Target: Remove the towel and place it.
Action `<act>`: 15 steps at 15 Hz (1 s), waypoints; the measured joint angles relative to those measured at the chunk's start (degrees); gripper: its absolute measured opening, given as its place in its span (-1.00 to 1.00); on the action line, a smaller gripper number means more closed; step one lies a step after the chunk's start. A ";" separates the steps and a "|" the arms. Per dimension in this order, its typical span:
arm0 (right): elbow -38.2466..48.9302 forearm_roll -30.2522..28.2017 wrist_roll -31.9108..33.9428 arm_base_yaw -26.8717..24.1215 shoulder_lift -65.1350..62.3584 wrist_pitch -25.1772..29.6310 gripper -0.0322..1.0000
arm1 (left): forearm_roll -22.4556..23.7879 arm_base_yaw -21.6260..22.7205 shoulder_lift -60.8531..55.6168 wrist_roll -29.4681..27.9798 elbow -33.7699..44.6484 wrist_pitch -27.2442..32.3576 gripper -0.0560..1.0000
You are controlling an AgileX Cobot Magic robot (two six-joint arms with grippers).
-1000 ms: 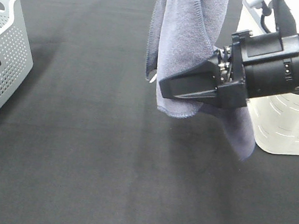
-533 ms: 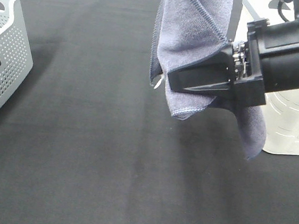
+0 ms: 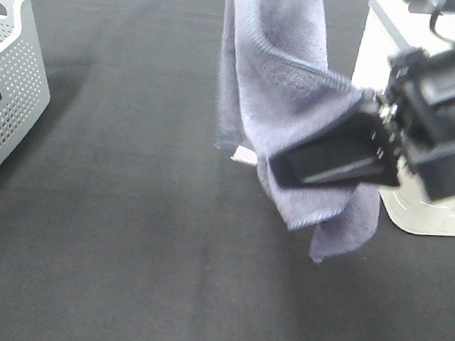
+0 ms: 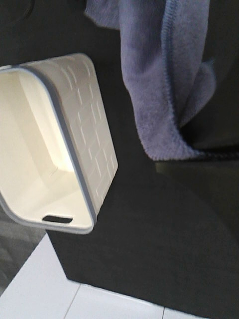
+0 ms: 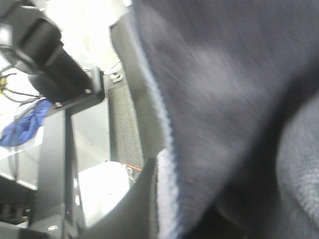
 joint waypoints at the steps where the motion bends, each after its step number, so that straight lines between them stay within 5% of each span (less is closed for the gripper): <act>1: -2.06 -0.52 1.20 0.00 -0.11 1.20 -0.93 | -0.11 0.00 0.00 0.00 0.00 1.66 -0.89; 3: -7.56 -2.46 4.07 0.00 -0.11 4.18 -0.93 | 0.57 0.00 0.00 -1.15 0.00 4.41 -0.89; 9: -10.94 -15.81 12.38 0.00 -0.11 7.96 -0.93 | 13.75 -0.06 0.06 -13.01 0.00 5.16 -0.89; 15: -10.94 -14.61 13.18 0.00 -0.11 7.96 -0.93 | 16.16 -0.06 0.06 -14.73 0.00 5.33 -0.89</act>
